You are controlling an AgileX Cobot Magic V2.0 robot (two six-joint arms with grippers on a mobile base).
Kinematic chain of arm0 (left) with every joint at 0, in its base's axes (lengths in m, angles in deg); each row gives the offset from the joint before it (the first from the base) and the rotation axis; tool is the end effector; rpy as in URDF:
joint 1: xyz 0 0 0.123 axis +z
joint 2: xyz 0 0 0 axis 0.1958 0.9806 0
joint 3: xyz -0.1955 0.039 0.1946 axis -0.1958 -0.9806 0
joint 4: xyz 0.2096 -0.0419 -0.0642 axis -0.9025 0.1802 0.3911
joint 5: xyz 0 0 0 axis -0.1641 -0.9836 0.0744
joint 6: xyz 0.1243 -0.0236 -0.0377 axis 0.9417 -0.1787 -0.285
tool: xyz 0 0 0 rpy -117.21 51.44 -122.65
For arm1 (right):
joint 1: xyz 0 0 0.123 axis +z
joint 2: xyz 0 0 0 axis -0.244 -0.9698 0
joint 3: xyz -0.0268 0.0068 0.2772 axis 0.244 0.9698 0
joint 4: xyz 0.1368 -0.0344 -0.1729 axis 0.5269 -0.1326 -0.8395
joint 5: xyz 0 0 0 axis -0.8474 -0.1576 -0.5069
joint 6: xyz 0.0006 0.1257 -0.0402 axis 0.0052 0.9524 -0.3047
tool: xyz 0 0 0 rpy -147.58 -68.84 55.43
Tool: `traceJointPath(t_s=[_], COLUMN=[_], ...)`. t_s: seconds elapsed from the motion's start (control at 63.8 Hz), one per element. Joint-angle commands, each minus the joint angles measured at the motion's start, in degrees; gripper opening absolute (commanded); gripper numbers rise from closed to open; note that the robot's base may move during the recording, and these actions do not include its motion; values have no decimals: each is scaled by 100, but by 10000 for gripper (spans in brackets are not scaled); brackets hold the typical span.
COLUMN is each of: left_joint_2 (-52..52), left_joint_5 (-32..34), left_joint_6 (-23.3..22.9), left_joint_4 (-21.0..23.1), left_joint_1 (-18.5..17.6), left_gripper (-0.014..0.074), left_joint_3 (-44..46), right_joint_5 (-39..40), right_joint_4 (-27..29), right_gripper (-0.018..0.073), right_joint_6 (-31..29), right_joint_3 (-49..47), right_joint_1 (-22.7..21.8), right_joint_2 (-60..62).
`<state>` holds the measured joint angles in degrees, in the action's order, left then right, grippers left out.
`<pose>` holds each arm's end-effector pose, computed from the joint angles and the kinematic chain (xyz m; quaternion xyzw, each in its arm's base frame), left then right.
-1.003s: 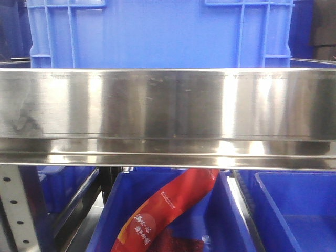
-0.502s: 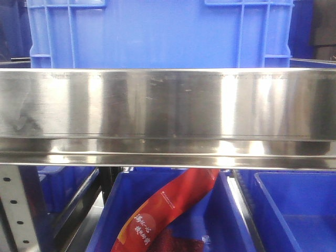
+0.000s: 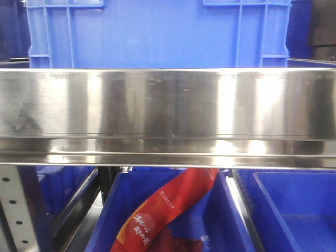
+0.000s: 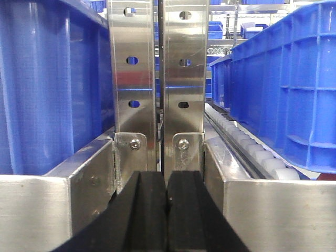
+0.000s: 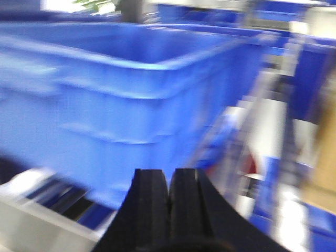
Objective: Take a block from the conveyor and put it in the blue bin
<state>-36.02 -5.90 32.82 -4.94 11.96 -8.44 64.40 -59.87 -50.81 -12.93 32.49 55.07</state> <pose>0.0750 0.0008 0.2170 0.0093 0.6746 0.0187 0.7379 0.0938 0.0379 0.3092 -0.1244 0.7378 0.1334 0.6499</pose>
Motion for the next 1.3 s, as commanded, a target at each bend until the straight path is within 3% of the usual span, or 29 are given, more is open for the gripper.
traceJointPath(t_s=[0.0,0.235,0.47,0.674,1.286], left_joint_2=[-31,-31,-31,-31,-31], left_joint_5=[90,90,90,90,90], left_joint_6=[-16,-16,-16,-16,-16], left_joint_4=[-29,-29,-29,-29,-29], left_joint_1=[30,30,30,30,30], left_gripper=[-111,-111,-111,-111,-111], left_joint_3=[14,14,14,14,14], right_joint_5=[277,643,1038,1698,1627], right_joint_4=[-259,-312,-312,-312,-312], right_gripper=[-155,-155,-155,-155,-155], right_joint_6=[298,298,298,298,298], right_joint_3=[230,1280,2353,2718,2718], right_joint_1=[-328,-1268,-1852,-1886,-1886], right_joint_2=[272,1451,2126,2126,2126])
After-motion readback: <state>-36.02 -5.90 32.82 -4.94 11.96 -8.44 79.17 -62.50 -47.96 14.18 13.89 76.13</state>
